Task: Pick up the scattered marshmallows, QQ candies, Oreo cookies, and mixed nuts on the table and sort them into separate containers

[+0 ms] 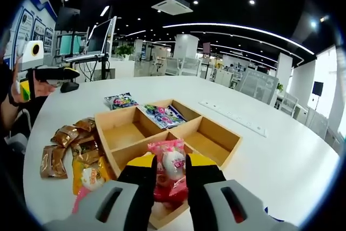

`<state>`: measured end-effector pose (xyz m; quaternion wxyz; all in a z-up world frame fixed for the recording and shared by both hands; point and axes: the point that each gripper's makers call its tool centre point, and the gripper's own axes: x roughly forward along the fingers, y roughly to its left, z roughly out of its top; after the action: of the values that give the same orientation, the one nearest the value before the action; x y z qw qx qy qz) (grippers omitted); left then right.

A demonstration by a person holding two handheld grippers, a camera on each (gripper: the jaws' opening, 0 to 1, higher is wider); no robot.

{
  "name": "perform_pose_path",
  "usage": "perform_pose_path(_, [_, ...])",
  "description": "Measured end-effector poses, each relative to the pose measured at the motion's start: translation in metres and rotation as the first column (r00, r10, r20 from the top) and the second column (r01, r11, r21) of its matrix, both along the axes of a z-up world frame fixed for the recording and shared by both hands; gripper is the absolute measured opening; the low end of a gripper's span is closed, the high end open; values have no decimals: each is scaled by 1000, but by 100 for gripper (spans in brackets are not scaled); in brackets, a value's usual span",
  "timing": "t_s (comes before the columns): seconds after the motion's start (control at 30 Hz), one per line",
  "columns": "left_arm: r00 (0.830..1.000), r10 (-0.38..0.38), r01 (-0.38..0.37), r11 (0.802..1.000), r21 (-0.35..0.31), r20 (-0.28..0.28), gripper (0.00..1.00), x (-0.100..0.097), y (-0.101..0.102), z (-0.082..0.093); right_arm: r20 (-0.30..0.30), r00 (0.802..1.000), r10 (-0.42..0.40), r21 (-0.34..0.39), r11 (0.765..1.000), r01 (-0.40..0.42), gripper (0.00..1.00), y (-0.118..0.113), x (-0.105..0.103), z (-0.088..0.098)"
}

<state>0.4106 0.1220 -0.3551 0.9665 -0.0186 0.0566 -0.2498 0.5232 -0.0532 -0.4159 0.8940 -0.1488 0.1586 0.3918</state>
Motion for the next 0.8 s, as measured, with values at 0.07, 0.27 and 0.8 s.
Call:
perform_pose_path(0.07, [1000,1,-1,1000,0,1,97,0,0,0,-1,1000,2,0,1000,-2,18,0,0,0])
perform_pose_path(0.27, [1000,-2,2,1000,-1,-2,97,0,0,-1,-6,1000,-10,6,1000,10,20,-1,4,-2])
perform_pose_path(0.8, [1000,2,-2,1000,0,-6,97,0,1,-2,-29,1000,-9,15,1000,9,24,-1,7,-5])
